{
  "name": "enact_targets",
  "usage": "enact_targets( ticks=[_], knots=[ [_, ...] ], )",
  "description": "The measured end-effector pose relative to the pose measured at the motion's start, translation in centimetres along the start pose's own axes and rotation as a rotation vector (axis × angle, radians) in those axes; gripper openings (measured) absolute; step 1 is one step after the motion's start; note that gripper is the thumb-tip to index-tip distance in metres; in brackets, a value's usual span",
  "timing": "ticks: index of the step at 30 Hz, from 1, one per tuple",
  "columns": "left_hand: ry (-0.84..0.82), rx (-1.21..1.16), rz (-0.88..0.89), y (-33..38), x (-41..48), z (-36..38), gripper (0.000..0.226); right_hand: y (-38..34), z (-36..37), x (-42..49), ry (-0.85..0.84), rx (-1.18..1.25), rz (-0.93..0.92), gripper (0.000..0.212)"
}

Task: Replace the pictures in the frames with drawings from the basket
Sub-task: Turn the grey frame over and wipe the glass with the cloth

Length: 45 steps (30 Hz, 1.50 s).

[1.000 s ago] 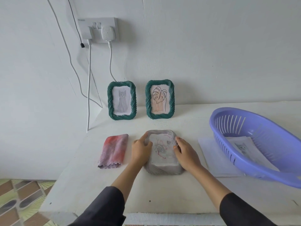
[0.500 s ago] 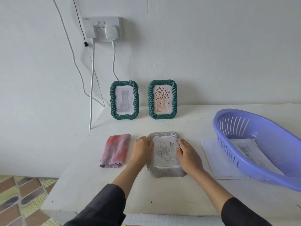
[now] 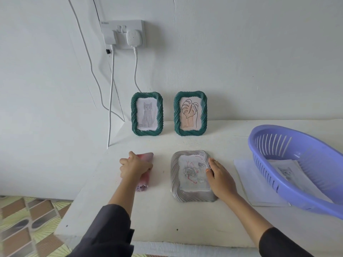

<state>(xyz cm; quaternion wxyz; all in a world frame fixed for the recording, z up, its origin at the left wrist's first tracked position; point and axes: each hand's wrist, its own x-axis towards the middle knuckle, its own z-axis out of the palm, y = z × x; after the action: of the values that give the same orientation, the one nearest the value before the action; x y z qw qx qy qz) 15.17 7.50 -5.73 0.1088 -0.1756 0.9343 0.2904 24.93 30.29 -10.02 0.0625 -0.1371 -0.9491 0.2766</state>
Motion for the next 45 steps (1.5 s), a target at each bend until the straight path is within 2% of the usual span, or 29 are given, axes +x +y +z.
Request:
enact_targets(
  ticks=[6,8,11,13,15,17,19,21,23,25,26,27,29,31,36,41,43,45],
  knots=[
    [-0.077,-0.152,0.032,0.3,-0.2,-1.0,0.070,0.0,-0.7,0.3,-0.033,0.183,0.028,0.053],
    [-0.116,-0.301,0.084,1.1,-0.4,-1.1,0.079,-0.7,-1.3,0.3,0.001,0.308,0.041,0.061],
    [-0.279,-0.564,0.192,3.2,-2.0,-0.9,0.081,-3.1,-2.2,0.0,0.002,0.487,0.047,0.075],
    [-0.364,-0.621,0.261,5.2,-3.8,-0.2,0.079,-5.1,-2.9,0.0,-0.172,0.773,0.088,0.079],
    [-0.442,-0.667,0.322,6.9,-5.5,0.9,0.079,-6.8,-3.1,-0.2,-0.381,1.181,0.093,0.064],
    [-0.498,-0.721,0.358,8.0,-6.4,1.9,0.083,-7.5,-3.0,0.1,-0.370,1.406,0.159,0.041],
    [-0.409,-0.758,0.374,8.2,-6.7,2.7,0.065,-7.4,-3.1,0.8,-0.177,1.337,0.287,0.021],
    [-0.167,-0.606,0.411,7.1,-5.7,3.6,0.050,-6.7,-3.6,1.7,0.030,1.228,0.331,0.013],
    [0.000,-0.358,0.476,5.3,-4.9,4.3,0.046,-5.7,-4.6,2.8,0.277,1.049,0.220,0.013],
    [0.015,-0.152,0.523,3.7,-3.9,5.4,0.045,-4.6,-5.3,3.6,0.473,0.727,0.011,0.018],
    [0.007,-0.065,0.551,3.1,-3.4,6.0,0.044,-4.0,-5.1,4.2,0.489,0.556,-0.081,0.026],
    [0.005,-0.004,0.584,2.7,-3.1,6.6,0.043,-3.5,-4.6,4.8,0.436,0.382,-0.144,0.036],
    [0.031,0.042,0.646,2.1,-2.8,7.5,0.042,-2.6,-3.0,5.5,0.202,0.041,-0.215,0.048],
    [0.070,0.040,0.670,1.8,-2.7,8.0,0.042,-2.0,-1.1,5.6,-0.006,-0.145,-0.291,0.052],
    [0.087,0.109,0.723,1.4,-1.9,8.3,0.046,-2.2,-0.2,2.9,-0.132,-0.181,-0.492,0.057],
    [0.082,0.103,0.711,1.5,-1.4,8.5,0.044,-0.1,-3.1,-2.8,-0.326,-0.110,-0.592,0.066],
    [0.079,0.111,0.718,1.5,-1.4,8.5,0.045,0.8,-3.7,-1.8,-0.281,-0.156,-0.559,0.066],
    [0.069,0.115,0.714,1.4,-1.3,8.4,0.045,0.3,-3.7,0.6,-0.168,-0.222,-0.457,0.062]
  ],
)
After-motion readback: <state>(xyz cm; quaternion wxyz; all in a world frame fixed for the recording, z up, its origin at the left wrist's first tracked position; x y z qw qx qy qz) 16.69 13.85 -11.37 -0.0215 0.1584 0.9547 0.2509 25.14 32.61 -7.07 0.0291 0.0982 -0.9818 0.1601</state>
